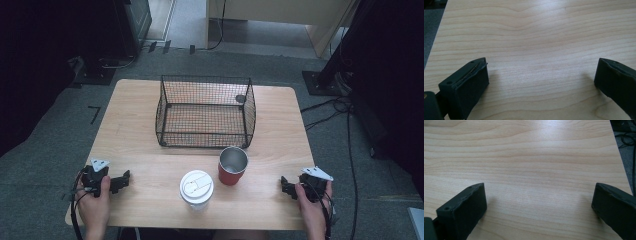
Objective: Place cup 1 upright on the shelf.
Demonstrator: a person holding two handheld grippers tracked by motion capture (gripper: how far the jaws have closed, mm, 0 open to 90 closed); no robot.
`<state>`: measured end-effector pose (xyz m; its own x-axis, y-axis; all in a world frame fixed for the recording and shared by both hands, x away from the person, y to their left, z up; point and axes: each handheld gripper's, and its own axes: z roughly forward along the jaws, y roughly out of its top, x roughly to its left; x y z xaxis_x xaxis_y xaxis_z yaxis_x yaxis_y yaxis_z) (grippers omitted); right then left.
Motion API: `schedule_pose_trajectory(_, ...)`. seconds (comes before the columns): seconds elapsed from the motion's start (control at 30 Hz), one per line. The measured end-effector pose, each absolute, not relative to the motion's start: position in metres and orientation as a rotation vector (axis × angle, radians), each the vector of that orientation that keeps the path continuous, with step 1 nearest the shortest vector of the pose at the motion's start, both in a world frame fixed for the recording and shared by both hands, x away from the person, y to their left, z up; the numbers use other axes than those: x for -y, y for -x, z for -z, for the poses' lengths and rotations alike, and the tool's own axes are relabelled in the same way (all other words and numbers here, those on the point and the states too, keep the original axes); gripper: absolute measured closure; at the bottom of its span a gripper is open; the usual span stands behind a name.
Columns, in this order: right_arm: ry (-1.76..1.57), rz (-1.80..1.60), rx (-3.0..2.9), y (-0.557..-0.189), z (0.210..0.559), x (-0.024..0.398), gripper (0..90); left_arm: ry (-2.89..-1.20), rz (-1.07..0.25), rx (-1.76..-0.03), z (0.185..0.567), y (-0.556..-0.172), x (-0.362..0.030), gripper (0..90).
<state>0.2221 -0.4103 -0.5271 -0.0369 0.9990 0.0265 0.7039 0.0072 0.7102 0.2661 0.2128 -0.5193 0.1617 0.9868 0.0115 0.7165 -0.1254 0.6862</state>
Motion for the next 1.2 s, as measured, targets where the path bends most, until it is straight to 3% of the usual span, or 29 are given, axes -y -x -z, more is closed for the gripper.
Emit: schedule_pose_trajectory(1.2, -1.536, -0.935, -1.909, -0.209, 0.498, 0.342, 0.0, -1.903, -0.653, -1.612, 0.519, -0.266, -0.212, 0.0)
